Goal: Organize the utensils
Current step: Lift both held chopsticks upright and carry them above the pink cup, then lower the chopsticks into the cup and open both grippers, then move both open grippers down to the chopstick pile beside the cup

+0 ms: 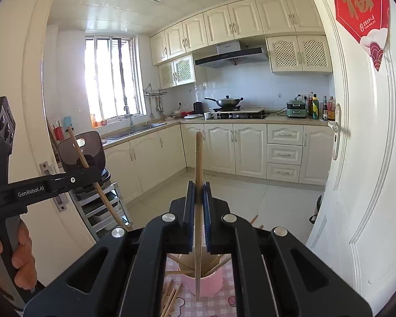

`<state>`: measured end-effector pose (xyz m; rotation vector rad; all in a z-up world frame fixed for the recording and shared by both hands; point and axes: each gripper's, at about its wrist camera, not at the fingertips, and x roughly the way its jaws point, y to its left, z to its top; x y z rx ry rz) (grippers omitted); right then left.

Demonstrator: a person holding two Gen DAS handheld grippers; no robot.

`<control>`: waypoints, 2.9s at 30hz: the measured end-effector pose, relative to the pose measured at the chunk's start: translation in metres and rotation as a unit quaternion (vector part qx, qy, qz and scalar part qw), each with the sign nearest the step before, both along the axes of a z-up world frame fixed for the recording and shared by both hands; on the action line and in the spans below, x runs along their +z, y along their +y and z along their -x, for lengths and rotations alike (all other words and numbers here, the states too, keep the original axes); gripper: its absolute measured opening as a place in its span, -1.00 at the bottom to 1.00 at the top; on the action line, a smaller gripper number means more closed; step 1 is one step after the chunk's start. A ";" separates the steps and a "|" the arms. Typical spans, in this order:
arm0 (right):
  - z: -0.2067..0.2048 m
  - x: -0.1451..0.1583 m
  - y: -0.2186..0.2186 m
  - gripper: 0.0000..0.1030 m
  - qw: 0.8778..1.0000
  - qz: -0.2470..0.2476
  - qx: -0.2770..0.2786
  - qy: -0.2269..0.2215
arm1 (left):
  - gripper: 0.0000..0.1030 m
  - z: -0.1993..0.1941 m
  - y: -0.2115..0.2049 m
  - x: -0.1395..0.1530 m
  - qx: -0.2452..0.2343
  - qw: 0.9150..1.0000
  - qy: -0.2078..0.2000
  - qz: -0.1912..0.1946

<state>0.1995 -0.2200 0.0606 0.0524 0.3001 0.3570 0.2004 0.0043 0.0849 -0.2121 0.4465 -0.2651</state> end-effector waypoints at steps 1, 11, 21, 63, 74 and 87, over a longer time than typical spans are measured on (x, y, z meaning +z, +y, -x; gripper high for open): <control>-0.003 0.001 0.002 -0.91 1.000 0.001 0.002 -0.002 | -0.89 -0.002 -0.001 0.003 0.002 1.000 -0.006 0.001; -0.020 0.001 0.007 -0.91 1.000 0.002 0.011 -0.014 | -0.89 -0.034 -0.015 -0.014 -0.006 1.000 -0.007 0.007; -0.020 0.001 0.002 -0.91 0.999 -0.015 0.004 -0.032 | -0.88 -0.053 -0.024 -0.062 -0.018 0.999 0.035 -0.003; -0.015 -0.071 0.008 -0.87 0.996 0.013 -0.007 0.087 | -0.86 -0.018 -0.039 -0.096 -0.029 0.992 0.119 -0.044; 0.017 -0.071 0.012 -0.47 0.996 0.002 -0.001 0.089 | -0.86 0.018 -0.033 -0.091 -0.028 0.993 0.108 -0.038; 0.055 -0.091 0.021 -0.44 0.994 -0.012 0.024 0.110 | -0.86 0.065 -0.021 -0.115 -0.020 0.992 0.120 -0.034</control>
